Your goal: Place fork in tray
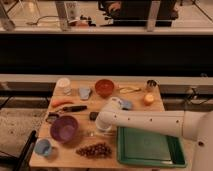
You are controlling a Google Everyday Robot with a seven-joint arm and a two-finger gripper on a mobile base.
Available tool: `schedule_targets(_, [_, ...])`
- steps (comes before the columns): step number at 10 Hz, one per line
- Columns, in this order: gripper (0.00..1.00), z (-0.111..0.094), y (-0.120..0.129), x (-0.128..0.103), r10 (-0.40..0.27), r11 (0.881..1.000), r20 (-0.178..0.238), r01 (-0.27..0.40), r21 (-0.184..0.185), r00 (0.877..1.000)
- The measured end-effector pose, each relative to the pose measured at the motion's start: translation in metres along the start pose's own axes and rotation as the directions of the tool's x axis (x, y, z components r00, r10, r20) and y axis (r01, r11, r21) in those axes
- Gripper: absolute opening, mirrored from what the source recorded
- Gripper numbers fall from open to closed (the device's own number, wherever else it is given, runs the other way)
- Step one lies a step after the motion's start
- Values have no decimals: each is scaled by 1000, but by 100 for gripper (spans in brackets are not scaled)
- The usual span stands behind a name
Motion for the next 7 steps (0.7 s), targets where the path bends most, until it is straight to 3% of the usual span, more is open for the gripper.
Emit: schedule_targets(7, [35,3,0,0,3,1000,19,-3,-14,1000])
